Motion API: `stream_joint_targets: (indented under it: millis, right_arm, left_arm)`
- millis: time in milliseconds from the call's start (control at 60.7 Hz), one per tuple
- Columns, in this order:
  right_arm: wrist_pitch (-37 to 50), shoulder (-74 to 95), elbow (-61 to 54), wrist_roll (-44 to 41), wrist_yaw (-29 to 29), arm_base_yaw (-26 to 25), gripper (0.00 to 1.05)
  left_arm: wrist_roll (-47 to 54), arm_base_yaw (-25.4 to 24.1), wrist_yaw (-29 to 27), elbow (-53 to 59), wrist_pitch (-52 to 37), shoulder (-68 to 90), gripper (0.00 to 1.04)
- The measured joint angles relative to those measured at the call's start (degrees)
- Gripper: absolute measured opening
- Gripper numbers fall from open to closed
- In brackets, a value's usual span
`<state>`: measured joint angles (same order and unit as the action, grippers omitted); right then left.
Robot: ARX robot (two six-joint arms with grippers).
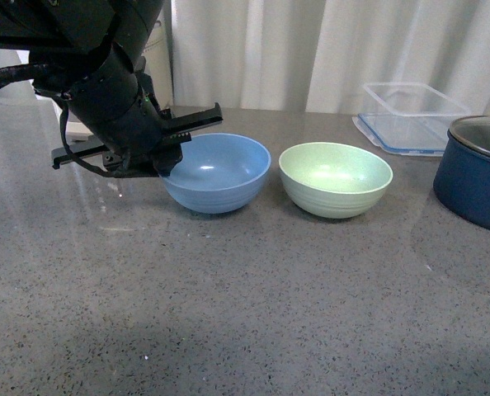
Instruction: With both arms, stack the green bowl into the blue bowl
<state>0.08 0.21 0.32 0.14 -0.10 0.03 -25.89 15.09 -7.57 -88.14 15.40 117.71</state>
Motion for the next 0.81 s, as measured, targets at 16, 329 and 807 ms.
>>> stream_joint_targets:
  millis: [16,329,807]
  right_arm:
    - [0.00,0.00,0.00,0.00,0.00,0.00,0.95]
    - [0.00,0.00,0.00,0.00,0.00,0.00,0.95]
    - [0.00,0.00,0.00,-0.02,-0.02,0.00,0.95]
  left_arm:
    - [-0.04,0.00,0.04,-0.07,0.00,0.09,0.04]
    - [0.15,0.02,2.97,2.47,-4.76,-2.67,0.47]
    - [23.98,-5.05,-2.58,52.78,-55.84,-42.34,0.19]
